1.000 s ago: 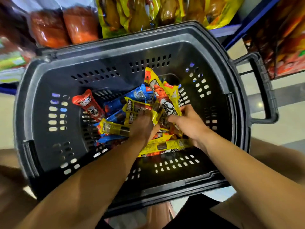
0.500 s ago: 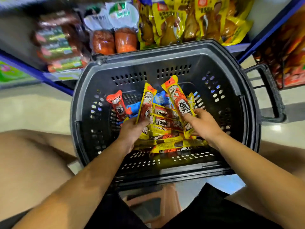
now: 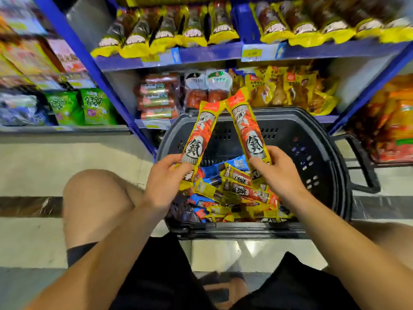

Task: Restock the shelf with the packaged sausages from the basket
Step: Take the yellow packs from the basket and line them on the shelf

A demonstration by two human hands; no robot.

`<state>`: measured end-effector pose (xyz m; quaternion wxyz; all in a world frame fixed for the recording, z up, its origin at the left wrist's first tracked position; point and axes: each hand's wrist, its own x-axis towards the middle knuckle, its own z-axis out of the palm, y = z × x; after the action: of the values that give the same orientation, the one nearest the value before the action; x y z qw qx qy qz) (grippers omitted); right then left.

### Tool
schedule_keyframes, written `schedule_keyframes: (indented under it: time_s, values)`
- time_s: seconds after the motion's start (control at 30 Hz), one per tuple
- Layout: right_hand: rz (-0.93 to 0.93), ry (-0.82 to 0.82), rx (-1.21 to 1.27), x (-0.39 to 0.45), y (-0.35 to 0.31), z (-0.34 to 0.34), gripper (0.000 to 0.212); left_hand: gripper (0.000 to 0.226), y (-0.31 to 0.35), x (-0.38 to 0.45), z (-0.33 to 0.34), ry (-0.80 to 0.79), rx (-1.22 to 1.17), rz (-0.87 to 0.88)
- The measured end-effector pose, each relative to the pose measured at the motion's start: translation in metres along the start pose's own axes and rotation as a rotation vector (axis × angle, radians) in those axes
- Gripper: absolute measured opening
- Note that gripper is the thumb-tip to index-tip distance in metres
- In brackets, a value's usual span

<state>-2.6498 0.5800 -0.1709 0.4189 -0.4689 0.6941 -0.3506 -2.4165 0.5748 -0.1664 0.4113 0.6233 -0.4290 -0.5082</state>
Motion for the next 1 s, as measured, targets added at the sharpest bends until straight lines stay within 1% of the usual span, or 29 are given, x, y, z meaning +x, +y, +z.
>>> schedule_keyframes:
  time_s: [0.13, 0.23, 0.3, 0.43, 0.5, 0.6, 0.7, 0.8, 0.83, 0.9, 1.0]
  values:
    - [-0.083, 0.031, 0.038, -0.013, -0.029, 0.0, 0.022, 0.018, 0.021, -0.014, -0.018, 0.034, -0.121, 0.057]
    - [-0.152, 0.039, 0.02, -0.017, -0.051, -0.001, 0.023, 0.011, 0.04, -0.015, -0.029, 0.067, -0.188, 0.106]
    - [-0.194, 0.045, 0.01, -0.016, -0.068, -0.001, 0.022, 0.017, 0.052, -0.011, -0.038, 0.093, -0.206, 0.134]
    - [-0.236, 0.013, 0.026, -0.01, -0.097, 0.005, 0.017, 0.031, 0.076, 0.003, -0.058, 0.13, -0.162, 0.191]
    - [-0.269, -0.016, 0.037, -0.006, -0.109, 0.009, 0.016, 0.027, 0.09, 0.015, -0.07, 0.182, -0.127, 0.225]
    - [-0.316, -0.017, 0.023, 0.005, -0.128, 0.016, 0.018, 0.018, 0.112, 0.041, -0.088, 0.274, -0.027, 0.292]
    - [-0.335, -0.005, 0.005, 0.017, -0.145, 0.024, 0.021, 0.01, 0.13, 0.073, -0.105, 0.294, 0.055, 0.271]
    - [-0.349, -0.006, -0.006, 0.03, -0.159, 0.031, 0.02, 0.04, 0.136, 0.111, -0.122, 0.341, 0.151, 0.233]
    - [-0.349, -0.001, -0.002, 0.035, -0.162, 0.032, 0.02, 0.045, 0.135, 0.125, -0.125, 0.339, 0.166, 0.241]
    - [-0.351, 0.007, 0.006, 0.042, -0.168, 0.035, 0.021, 0.05, 0.14, 0.138, -0.126, 0.375, 0.176, 0.236]
    - [-0.341, 0.029, 0.008, 0.05, -0.171, 0.039, 0.023, 0.053, 0.15, 0.149, -0.121, 0.396, 0.126, 0.237]
